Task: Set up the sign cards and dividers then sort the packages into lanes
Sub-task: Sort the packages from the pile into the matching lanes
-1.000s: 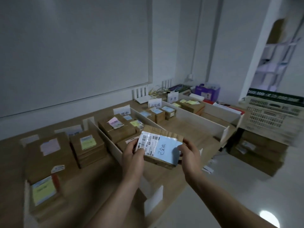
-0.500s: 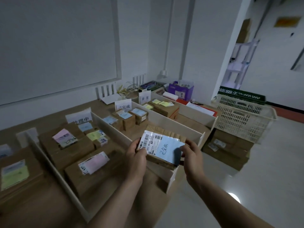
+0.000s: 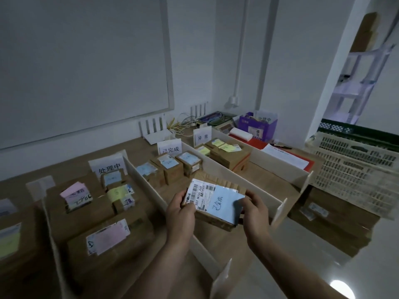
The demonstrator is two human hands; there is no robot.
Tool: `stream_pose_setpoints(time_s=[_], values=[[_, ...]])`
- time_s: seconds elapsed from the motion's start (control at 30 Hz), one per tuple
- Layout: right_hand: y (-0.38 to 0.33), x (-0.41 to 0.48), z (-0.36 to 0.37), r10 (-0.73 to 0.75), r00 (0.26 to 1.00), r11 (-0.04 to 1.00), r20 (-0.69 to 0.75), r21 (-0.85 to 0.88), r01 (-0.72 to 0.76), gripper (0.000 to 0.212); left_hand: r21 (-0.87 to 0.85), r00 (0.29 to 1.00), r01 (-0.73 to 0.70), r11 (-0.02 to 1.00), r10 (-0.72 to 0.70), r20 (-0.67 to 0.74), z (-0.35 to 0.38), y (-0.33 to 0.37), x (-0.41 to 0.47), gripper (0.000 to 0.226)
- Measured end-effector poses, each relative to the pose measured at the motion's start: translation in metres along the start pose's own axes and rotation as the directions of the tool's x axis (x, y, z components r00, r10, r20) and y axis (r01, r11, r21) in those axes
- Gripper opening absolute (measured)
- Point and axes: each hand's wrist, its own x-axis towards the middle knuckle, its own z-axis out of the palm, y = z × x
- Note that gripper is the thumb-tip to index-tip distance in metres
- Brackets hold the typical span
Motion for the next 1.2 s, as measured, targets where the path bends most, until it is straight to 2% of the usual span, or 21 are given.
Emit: stream_pose_setpoints(time_s=[0.13,0.3,0.43,0.53,0.67,0.83,1.0,1.2], values=[[-0.012,0.045,-0.024,0.031,0.995,1.0,0.095,0.0,-0.031,0.022,-0.021,0.993,0.017,1.0,-0.02,-0.118,0.042,0.001,0.012,0.043],[-0.027,0.089,-0.044,0.021,0.977,0.999,0.211,-0.044,-0.012,0.029,-0.002,0.968,0.035,0.999,-0.035,-0.247,0.083,0.001,0.028,0.04],[-0.03,0.116,-0.042,0.027,0.956,0.999,0.291,-0.038,-0.016,0.023,-0.018,0.953,0.006,1.0,-0.011,-0.304,0.097,0.003,0.035,0.042],[-0.028,0.133,-0.031,0.031,0.946,0.999,0.323,-0.034,-0.022,0.021,-0.006,0.945,-0.024,1.0,0.021,-0.328,0.099,0.005,0.044,0.045],[-0.024,0.158,-0.008,0.037,0.937,0.999,0.348,-0.049,-0.021,0.021,-0.041,0.942,0.006,0.999,-0.02,-0.336,0.096,0.001,0.067,0.042],[-0.027,0.189,0.026,0.016,0.929,0.997,0.369,-0.07,0.01,0.031,-0.057,0.936,0.024,0.998,-0.042,-0.35,0.088,-0.009,0.115,0.042],[-0.023,0.225,0.054,-0.006,0.919,0.995,0.395,-0.092,0.046,0.023,-0.065,0.936,0.044,0.997,-0.064,-0.345,0.083,-0.022,0.158,0.04],[-0.012,0.255,0.089,0.046,0.882,0.989,0.47,-0.145,0.025,0.024,-0.081,0.918,0.07,0.994,-0.096,-0.385,0.068,-0.027,0.199,0.038]])
